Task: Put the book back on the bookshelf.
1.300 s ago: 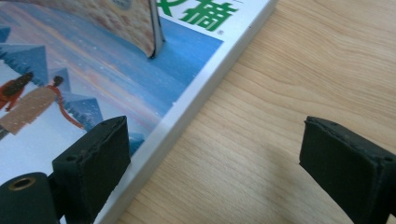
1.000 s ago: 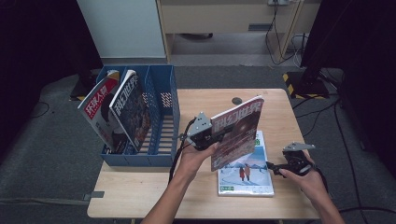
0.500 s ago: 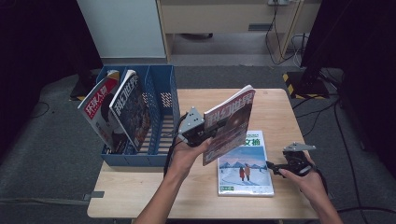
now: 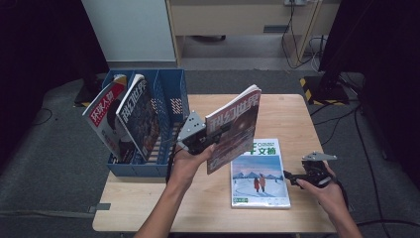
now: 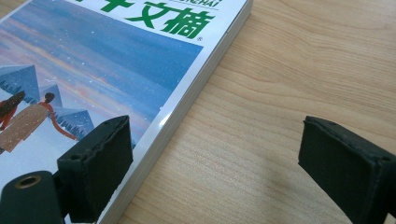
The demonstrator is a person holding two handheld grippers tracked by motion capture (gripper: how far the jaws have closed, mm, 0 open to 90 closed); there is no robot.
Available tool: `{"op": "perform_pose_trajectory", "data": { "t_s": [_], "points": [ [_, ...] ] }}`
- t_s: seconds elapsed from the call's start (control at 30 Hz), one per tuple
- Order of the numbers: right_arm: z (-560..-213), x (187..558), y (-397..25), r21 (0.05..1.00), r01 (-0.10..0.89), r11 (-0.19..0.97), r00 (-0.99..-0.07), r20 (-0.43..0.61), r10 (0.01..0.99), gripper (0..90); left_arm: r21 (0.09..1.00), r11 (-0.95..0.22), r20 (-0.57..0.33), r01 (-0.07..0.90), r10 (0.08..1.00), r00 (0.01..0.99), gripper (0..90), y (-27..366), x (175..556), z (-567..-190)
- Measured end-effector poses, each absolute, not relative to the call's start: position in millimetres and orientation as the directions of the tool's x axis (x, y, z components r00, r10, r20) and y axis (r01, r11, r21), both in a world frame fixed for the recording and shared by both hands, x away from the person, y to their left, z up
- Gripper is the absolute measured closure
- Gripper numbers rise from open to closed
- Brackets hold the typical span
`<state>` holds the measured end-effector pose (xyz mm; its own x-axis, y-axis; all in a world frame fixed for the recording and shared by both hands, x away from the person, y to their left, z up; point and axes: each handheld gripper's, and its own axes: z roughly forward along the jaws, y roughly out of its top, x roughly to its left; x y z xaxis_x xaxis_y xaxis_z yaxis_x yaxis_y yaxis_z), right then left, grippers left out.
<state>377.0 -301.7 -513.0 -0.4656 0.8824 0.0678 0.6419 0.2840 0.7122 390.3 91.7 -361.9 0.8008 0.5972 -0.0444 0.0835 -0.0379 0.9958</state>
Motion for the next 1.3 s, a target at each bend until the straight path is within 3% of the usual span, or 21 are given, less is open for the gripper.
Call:
{"op": "perform_pose_trajectory", "data": {
  "t_s": [1.3],
  "points": [
    [-517, 378, -305, 0.695, 0.664, 0.275, -0.432, 0.056, 0.900, 10.3, 0.999, 0.025, -0.052, 0.048, 0.665, 0.745, 84.1, 160, 371, -332]
  ]
}}
